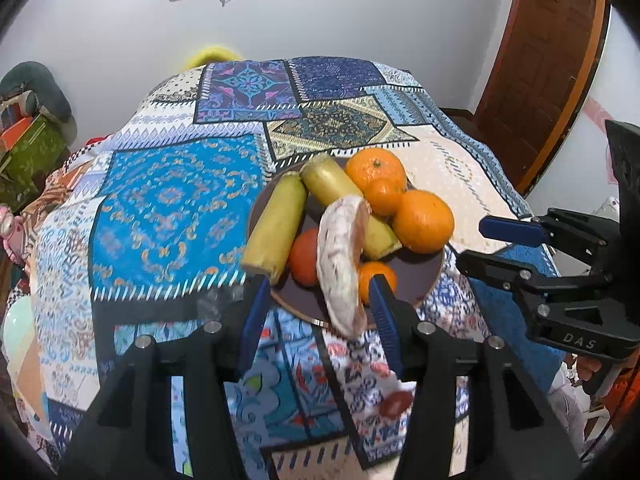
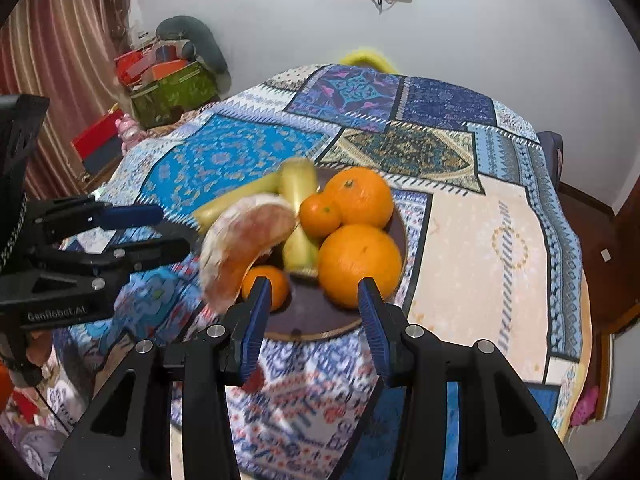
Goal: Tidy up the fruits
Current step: 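Lower the pomelo segment onto the plate and open the left tool while the right tool releases the mandarin, then grasp a dark red date with the right tool while the left tool grasps another date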
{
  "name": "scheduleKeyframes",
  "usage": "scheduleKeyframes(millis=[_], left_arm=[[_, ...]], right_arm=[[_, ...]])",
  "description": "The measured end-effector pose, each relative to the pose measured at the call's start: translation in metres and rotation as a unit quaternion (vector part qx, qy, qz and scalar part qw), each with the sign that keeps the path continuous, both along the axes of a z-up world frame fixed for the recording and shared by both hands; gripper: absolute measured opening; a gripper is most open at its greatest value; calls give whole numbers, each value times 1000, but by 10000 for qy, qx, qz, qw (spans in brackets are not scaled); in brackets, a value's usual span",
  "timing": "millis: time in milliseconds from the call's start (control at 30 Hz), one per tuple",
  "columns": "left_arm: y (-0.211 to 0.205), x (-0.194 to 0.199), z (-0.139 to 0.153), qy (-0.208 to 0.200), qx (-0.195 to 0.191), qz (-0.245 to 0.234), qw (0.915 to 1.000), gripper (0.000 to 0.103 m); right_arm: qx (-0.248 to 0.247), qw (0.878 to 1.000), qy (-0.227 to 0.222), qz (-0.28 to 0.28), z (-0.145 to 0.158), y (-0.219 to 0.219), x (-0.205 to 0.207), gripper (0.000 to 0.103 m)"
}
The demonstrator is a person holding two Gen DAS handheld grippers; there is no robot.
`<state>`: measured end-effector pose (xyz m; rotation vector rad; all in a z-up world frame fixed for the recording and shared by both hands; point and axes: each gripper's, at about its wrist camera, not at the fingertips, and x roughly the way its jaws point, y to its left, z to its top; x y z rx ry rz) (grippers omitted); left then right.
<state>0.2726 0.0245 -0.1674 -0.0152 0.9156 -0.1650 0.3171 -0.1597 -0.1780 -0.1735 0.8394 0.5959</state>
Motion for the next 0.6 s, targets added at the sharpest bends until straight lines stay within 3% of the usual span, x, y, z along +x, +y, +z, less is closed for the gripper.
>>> scheduleKeyframes(millis=[600], left_arm=[[0,-47,-34,453,75,-99,9989,58]], right_arm=[[-44,9983,517,246,-36,15,-41,41]])
